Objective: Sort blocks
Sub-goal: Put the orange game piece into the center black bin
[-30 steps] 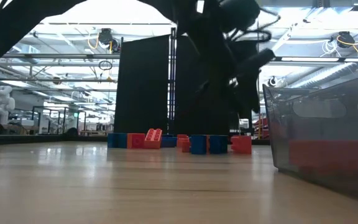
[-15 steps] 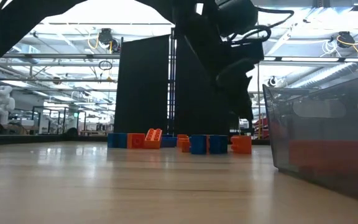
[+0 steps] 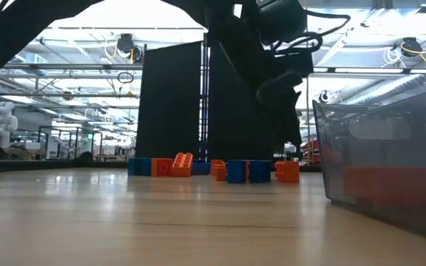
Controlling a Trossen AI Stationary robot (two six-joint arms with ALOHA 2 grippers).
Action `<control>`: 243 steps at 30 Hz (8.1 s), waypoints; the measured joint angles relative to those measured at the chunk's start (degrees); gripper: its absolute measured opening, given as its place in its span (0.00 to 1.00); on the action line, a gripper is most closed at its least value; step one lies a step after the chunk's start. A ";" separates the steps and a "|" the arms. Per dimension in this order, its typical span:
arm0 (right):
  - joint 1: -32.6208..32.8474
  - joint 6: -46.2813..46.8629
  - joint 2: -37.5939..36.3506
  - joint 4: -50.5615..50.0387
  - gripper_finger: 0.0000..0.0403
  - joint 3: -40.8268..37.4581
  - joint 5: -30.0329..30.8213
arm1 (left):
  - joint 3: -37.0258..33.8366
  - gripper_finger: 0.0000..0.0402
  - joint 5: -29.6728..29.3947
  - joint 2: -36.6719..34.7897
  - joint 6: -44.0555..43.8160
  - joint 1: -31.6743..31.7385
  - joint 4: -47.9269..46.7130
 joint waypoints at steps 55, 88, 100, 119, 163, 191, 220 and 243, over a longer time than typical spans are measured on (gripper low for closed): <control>-0.02 1.36 0.02 -1.44 0.75 -0.02 2.64 | 1.69 0.30 -1.07 4.54 2.43 0.76 -1.76; -0.03 -1.73 0.00 -0.74 0.75 -0.02 6.99 | 6.80 0.30 17.98 -0.29 -21.25 -15.57 16.76; -0.03 -2.61 0.02 -0.66 0.75 -0.02 7.21 | 6.80 0.53 18.27 0.85 -20.84 -17.76 14.23; -0.04 -1.51 0.02 0.74 0.75 -0.02 10.43 | 10.34 0.74 -22.06 -10.41 -24.15 -12.29 -14.13; -0.04 -1.55 0.02 1.36 0.75 -0.02 11.89 | -5.66 0.74 -13.46 1.14 -66.33 -4.03 -6.80; -0.03 -2.99 0.02 1.68 0.75 -0.02 13.03 | 1.97 0.55 -3.32 5.75 -14.18 -2.20 18.05; -0.04 -3.13 0.04 1.33 0.75 -0.03 13.12 | 5.63 0.55 3.86 7.61 -1.54 -0.79 20.56; -0.04 -3.04 0.02 -1.77 0.75 -0.03 13.33 | 6.99 0.57 8.27 7.50 -3.08 2.01 16.29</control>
